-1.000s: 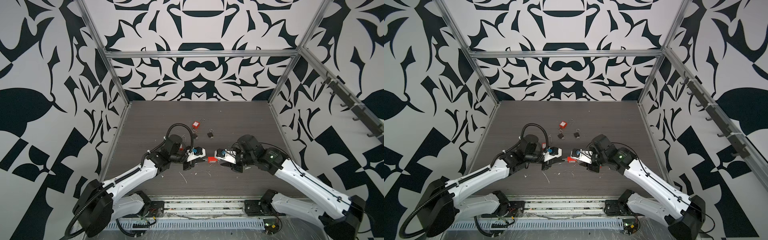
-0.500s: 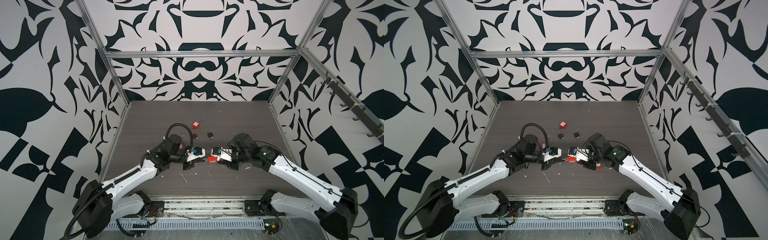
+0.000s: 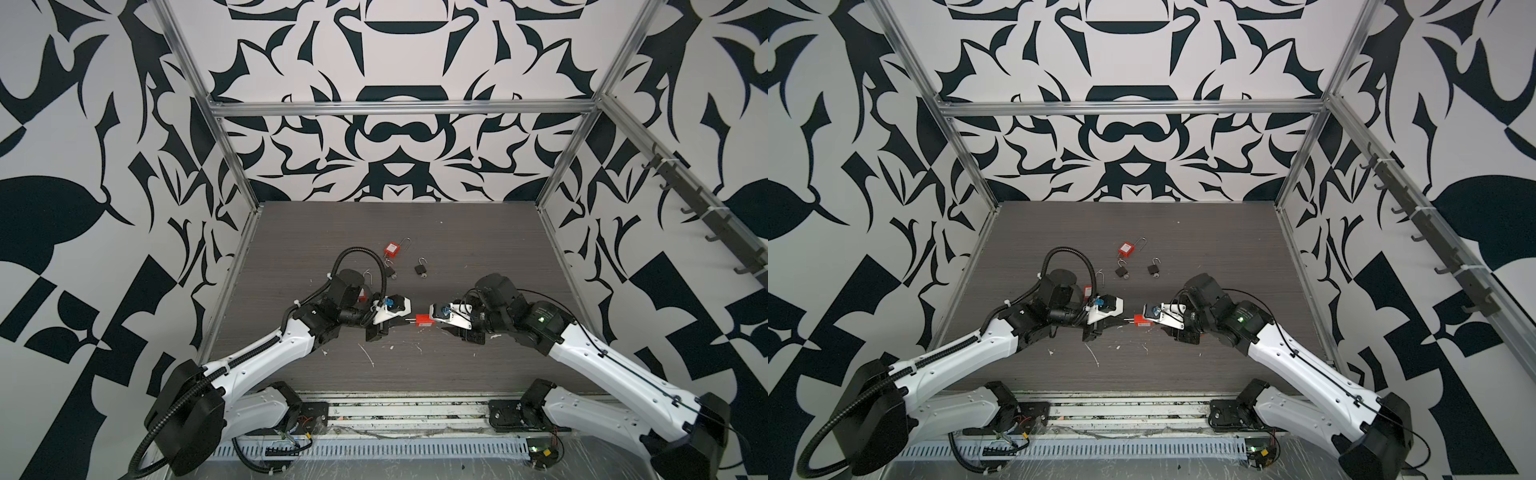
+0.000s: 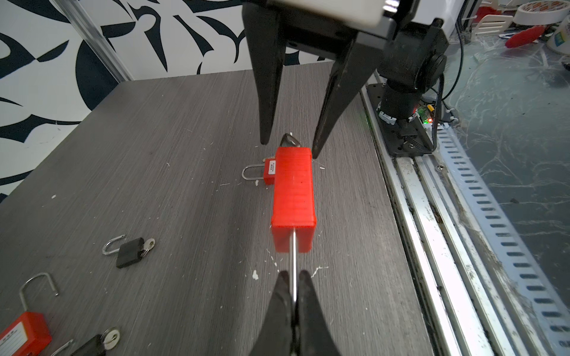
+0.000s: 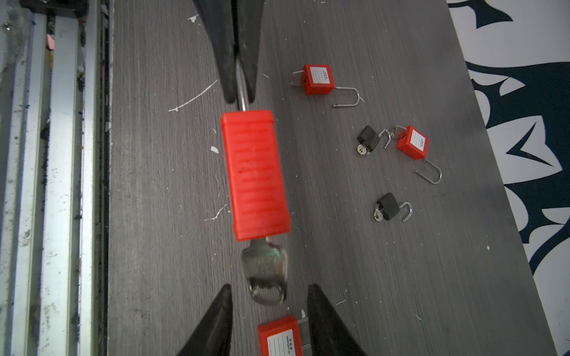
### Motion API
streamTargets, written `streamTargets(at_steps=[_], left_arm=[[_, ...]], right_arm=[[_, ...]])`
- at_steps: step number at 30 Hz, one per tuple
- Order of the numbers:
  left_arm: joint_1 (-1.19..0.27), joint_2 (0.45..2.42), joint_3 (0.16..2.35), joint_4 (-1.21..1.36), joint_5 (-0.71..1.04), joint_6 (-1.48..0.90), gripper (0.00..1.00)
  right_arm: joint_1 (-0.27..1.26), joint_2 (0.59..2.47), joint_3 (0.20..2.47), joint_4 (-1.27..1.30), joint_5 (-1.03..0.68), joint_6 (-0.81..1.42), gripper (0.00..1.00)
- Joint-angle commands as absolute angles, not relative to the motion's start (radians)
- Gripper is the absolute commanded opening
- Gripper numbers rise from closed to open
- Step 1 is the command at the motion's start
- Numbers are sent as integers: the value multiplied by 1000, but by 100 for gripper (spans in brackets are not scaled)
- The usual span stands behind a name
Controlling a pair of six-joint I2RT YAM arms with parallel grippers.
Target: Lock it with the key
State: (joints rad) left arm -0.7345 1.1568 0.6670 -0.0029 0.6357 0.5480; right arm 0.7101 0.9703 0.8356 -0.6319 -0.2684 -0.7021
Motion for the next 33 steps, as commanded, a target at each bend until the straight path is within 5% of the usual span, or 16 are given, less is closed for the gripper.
streamTargets(at_steps=[1, 17, 33], left_arm=[[-738, 1164, 698, -11, 670, 554, 0], [-744, 1164, 698, -25, 649, 558, 0], [-744, 1155, 688, -39, 644, 576, 0]], right_arm=[[711, 989, 915, -705, -322, -659, 42], [712, 1089, 949, -695, -408, -674, 19], [706, 1020, 906, -750, -300, -793, 0]])
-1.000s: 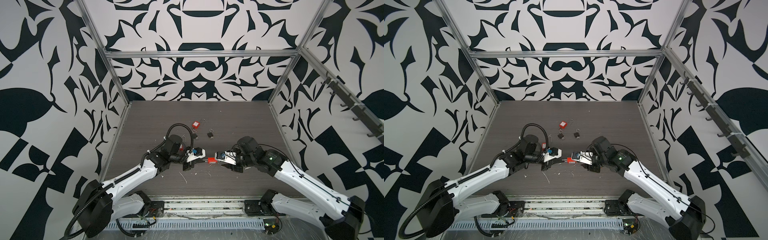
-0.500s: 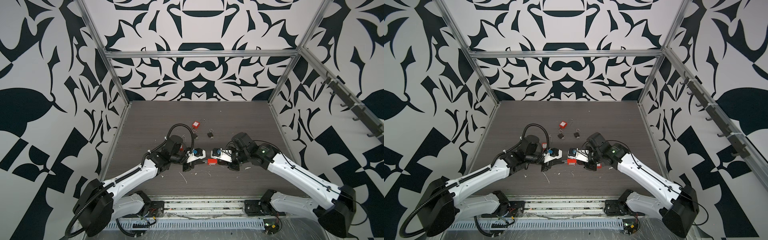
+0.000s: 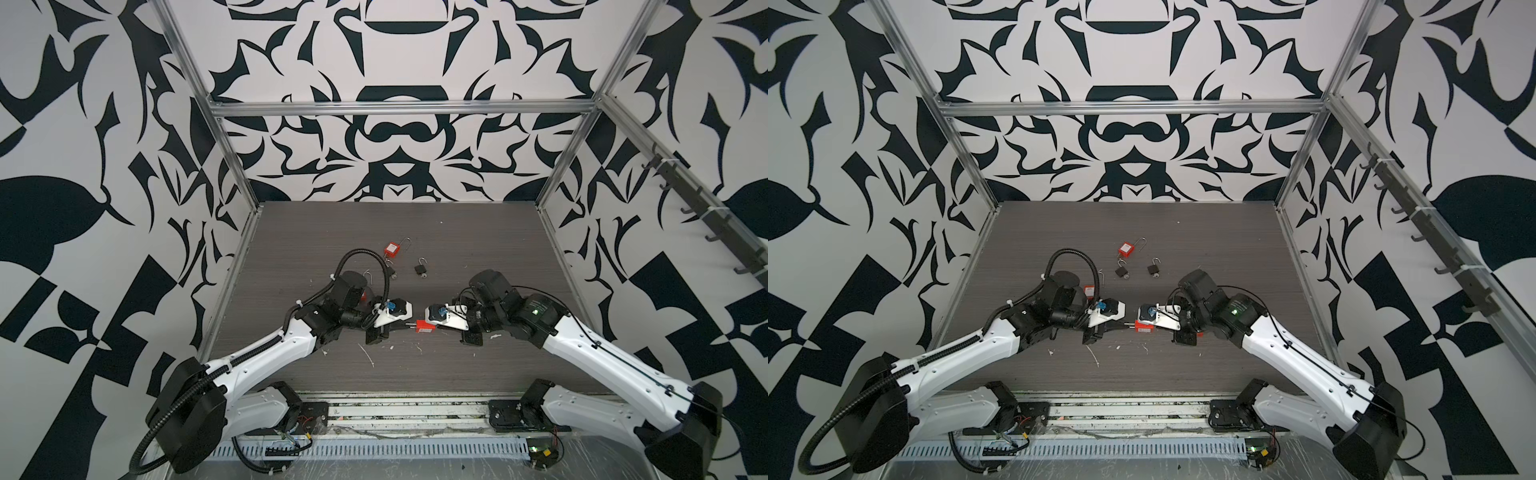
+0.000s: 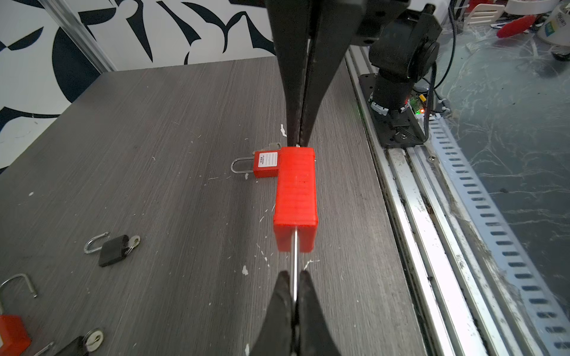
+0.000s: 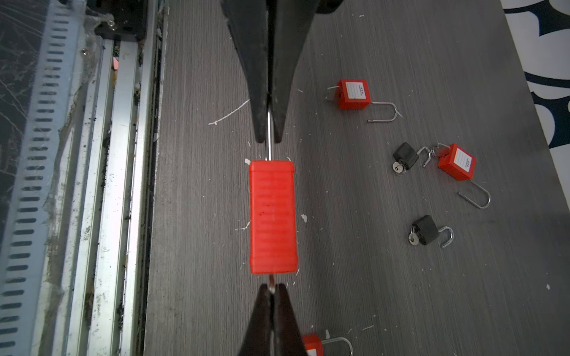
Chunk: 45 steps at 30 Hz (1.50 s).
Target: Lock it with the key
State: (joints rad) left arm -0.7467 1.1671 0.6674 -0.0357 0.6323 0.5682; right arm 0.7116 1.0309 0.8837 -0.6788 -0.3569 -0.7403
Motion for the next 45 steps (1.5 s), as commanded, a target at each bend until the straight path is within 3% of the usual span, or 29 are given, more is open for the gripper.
streamTargets(at_steps=[1, 23, 28, 32, 38, 45], left_arm=[[-744, 1153, 689, -42, 644, 577, 0], [-744, 1133, 663, -51, 609, 635, 0], [-744, 1146, 666, -55, 610, 649, 0], [-744, 1168, 672, -64, 605, 663, 0], [-747, 1224, 695, -113, 579, 771, 0], [-747, 1329, 721, -71, 544, 861, 0]], right_arm=[[700, 1020, 907, -761, -297, -803, 0], [608, 994, 926, -910, -358, -832, 0], [608, 985, 901, -866, -294, -798, 0], [608, 966, 847, -743, -196, -681, 0], [608, 946, 798, -611, -189, -411, 0], [609, 974, 772, -559, -7, -170, 0]])
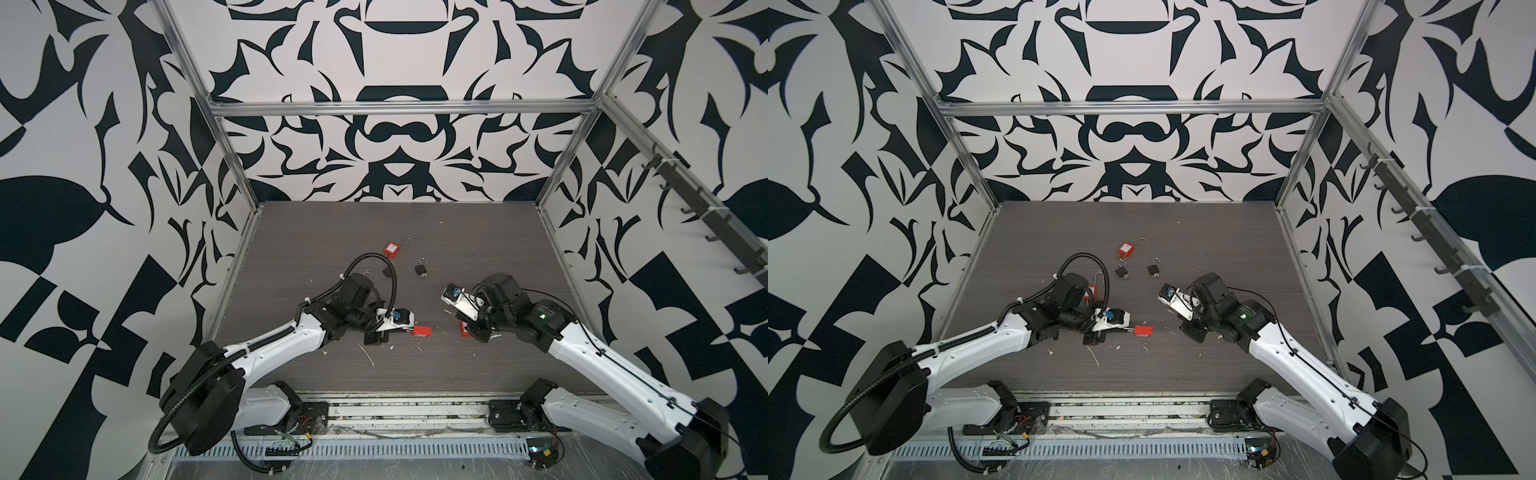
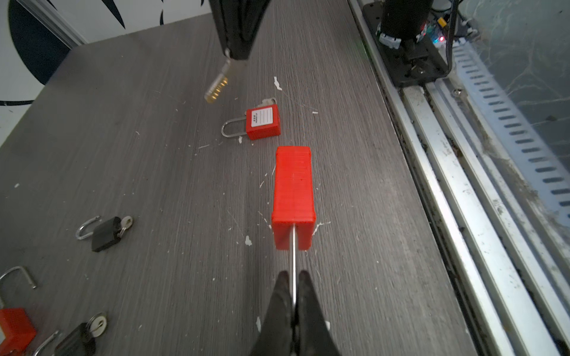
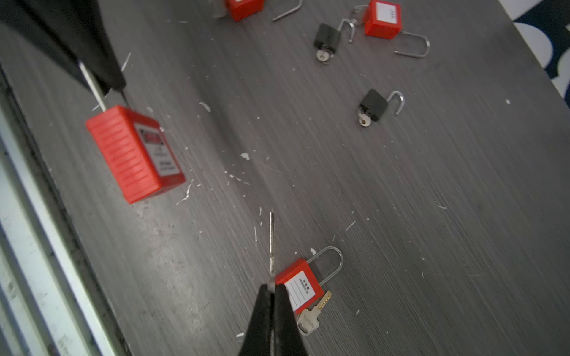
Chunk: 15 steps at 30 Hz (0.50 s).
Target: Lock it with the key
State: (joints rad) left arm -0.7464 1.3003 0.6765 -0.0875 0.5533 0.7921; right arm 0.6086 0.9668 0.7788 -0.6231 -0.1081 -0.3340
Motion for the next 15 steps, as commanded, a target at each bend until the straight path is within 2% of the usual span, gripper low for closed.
streamTargets(at_steps=[1, 7, 15], left_arm=[[-747, 1336, 718, -58, 537, 871, 0], [-749, 1353, 699, -1, 499, 949, 0], [-771, 1375, 690, 17, 513, 1034, 0]], right_arm=[[611, 990, 780, -554, 29, -113, 0], [661, 1102, 837, -566, 202, 226, 0], [772, 1144, 788, -504, 283, 325, 0]])
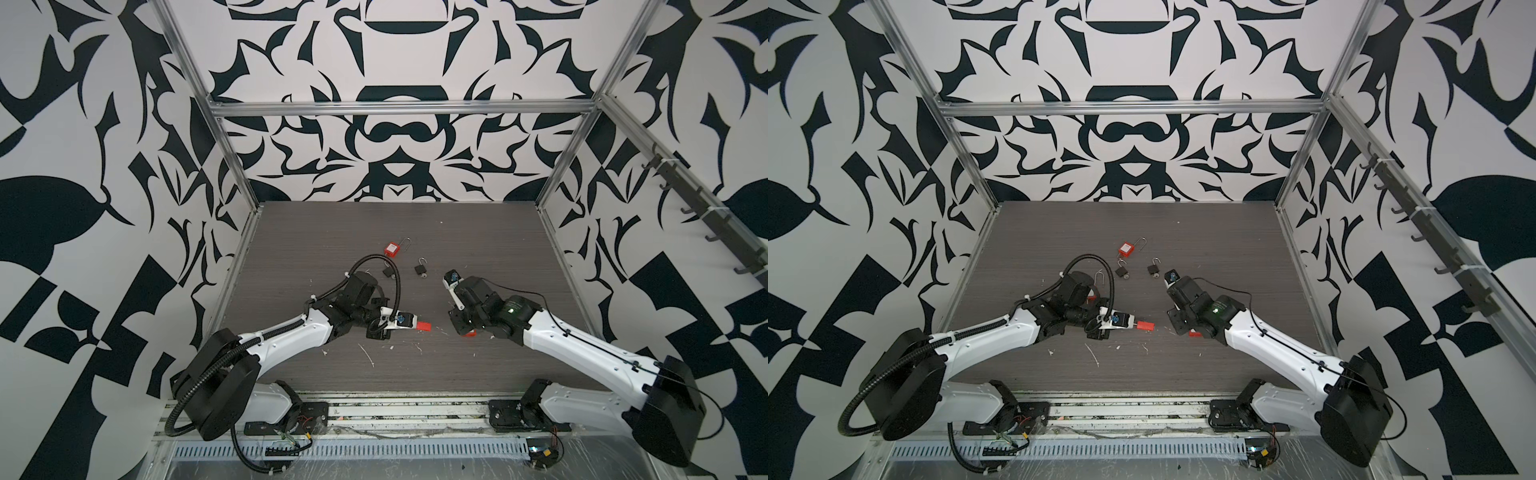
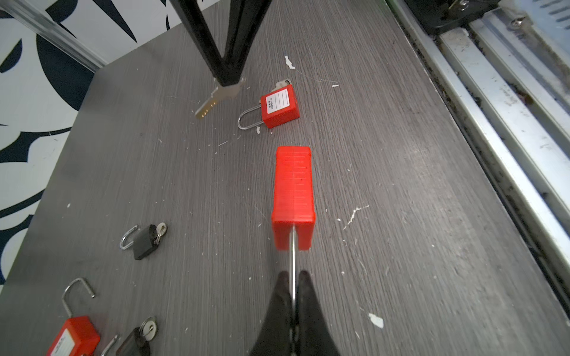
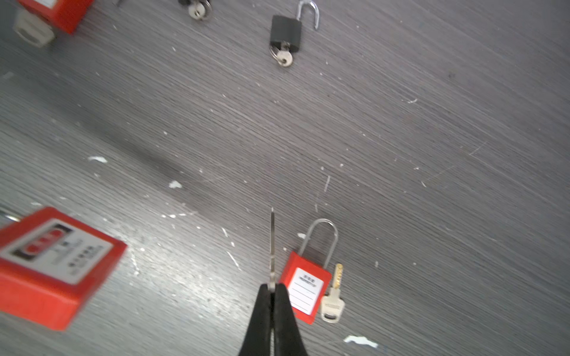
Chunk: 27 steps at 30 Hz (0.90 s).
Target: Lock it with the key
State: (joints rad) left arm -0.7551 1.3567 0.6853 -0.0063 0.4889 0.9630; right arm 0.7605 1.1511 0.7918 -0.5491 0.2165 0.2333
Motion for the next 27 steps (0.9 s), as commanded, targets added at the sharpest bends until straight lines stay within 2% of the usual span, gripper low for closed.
streamTargets(at_steps=[1, 15, 27], left_arm=[[-783, 1382, 689, 18, 499, 1054, 0], [-835, 1579, 718, 188, 462, 1238, 0], [-913, 1807, 796, 385, 340, 1363, 0]], right_arm=[[774, 1146, 782, -497, 277, 336, 0], [811, 1122, 730, -486, 319, 420, 0], [816, 1036, 671, -495, 339, 456, 0]])
